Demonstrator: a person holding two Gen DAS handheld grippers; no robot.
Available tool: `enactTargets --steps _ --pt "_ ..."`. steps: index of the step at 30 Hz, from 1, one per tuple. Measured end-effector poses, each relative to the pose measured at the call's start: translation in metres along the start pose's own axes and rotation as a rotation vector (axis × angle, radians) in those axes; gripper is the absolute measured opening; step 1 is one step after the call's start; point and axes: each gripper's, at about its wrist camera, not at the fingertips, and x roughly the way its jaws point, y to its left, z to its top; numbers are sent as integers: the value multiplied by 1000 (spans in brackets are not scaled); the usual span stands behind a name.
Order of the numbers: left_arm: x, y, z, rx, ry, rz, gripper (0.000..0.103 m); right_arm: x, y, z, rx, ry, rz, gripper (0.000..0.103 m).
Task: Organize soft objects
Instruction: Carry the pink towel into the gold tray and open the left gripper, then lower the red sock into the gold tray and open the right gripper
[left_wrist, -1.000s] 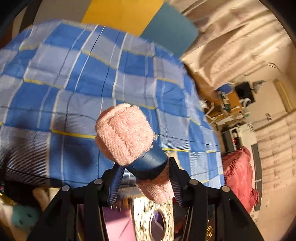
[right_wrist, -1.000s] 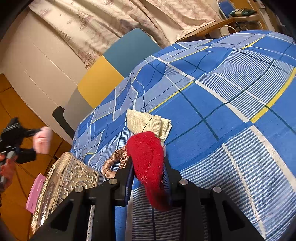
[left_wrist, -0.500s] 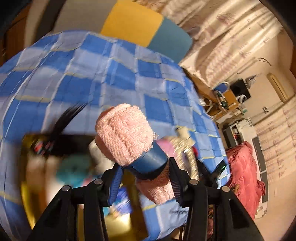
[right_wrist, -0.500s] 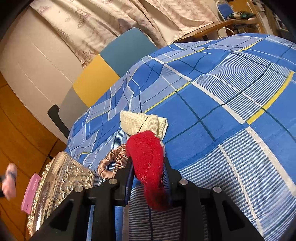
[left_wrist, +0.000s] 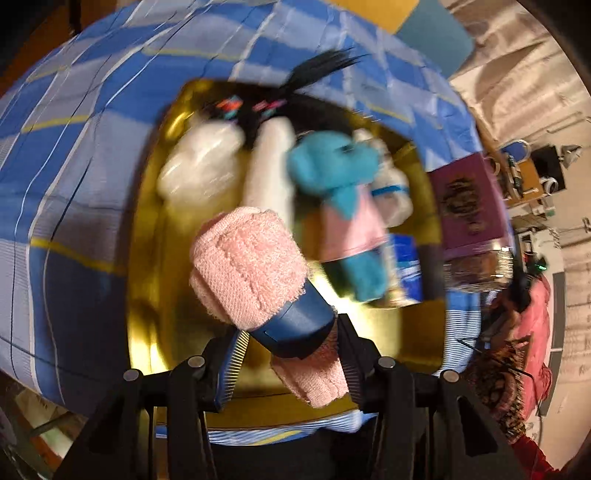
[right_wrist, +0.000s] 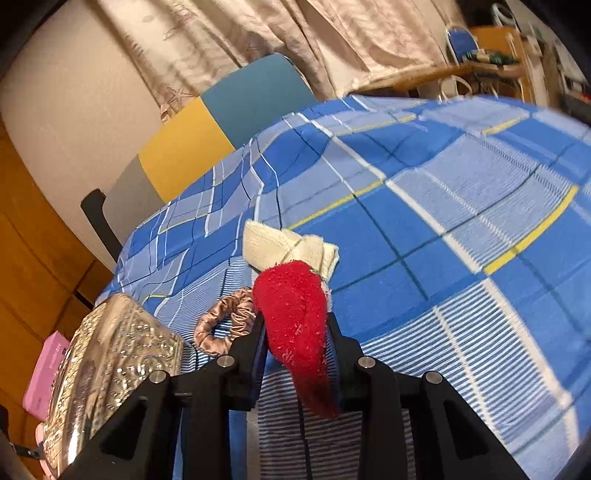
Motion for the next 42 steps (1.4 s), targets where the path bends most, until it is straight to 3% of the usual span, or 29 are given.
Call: enactTargets --steps 8,15,22,29,34,37,42 --pt "22 28 1 51 82 95 48 -66 42 10 -93 -89 52 30" --pt "11 18 4 128 25 162 50 -114 106 -6 -202 -127 156 30" --pt "-28 -2 -8 130 -123 179 51 -122 182 -42 -306 -48 286 30" --pt "-73 9 -35 4 -358 120 51 -108 259 -102 -433 133 409 30" --pt "-77 14 -54 -53 -446 53 51 -96 303 -144 -511 245 465 30" --pt "-74 11 -62 -65 -506 70 51 -91 328 -166 -560 289 494 30" --pt "-78 14 -79 -68 -580 108 51 -77 359 -195 -645 348 473 30"
